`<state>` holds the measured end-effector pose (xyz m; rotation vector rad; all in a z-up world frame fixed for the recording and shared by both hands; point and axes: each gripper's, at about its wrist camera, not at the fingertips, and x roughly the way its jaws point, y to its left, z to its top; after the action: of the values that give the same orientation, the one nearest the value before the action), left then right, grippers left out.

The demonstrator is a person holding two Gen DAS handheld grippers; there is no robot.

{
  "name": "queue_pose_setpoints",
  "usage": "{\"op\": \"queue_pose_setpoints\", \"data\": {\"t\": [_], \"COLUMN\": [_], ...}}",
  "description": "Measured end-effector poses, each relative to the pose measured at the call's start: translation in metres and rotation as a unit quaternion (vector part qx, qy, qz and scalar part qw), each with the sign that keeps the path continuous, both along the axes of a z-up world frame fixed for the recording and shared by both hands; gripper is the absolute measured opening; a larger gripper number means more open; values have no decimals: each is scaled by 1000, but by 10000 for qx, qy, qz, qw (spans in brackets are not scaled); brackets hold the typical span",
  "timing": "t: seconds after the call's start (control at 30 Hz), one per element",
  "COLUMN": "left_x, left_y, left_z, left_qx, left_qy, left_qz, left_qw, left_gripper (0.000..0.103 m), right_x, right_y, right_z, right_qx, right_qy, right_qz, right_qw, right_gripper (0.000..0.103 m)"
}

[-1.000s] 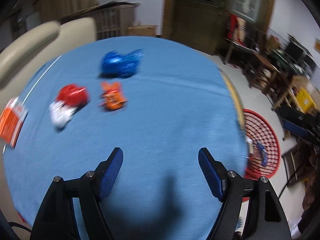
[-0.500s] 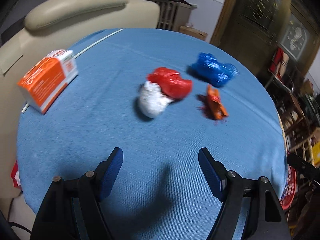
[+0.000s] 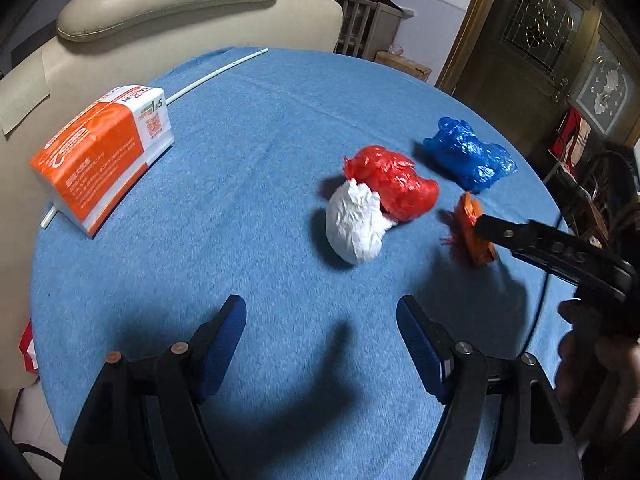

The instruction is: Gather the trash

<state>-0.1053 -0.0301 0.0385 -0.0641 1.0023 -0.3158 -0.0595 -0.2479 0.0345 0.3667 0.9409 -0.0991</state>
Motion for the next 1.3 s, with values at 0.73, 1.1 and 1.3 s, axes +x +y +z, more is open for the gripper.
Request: {"op": "queue_pose_setpoints", "data": {"t": [0.73, 1.1, 1.3], "left_x": [58, -13, -48], "left_y": [-37, -22, -33], "left_z": [-17, 14, 23], "left_qx": [357, 408, 436], "left_qy": [178, -110, -211], "left_qz": [-47, 96, -11], "left_qw": [9992, 9991, 9988], "left_gripper": [26, 26, 26], "right_x": [-57, -117, -152], "right_y": [-5, 9, 10], "right_z": [6, 24, 33], "right_qx": [-178, -66, -169], "right_qy": [-132, -461, -594], "right_qz": [260, 221, 85], "right_qw": [9994, 9987, 9981], "right_gripper": [36, 36, 36]}}
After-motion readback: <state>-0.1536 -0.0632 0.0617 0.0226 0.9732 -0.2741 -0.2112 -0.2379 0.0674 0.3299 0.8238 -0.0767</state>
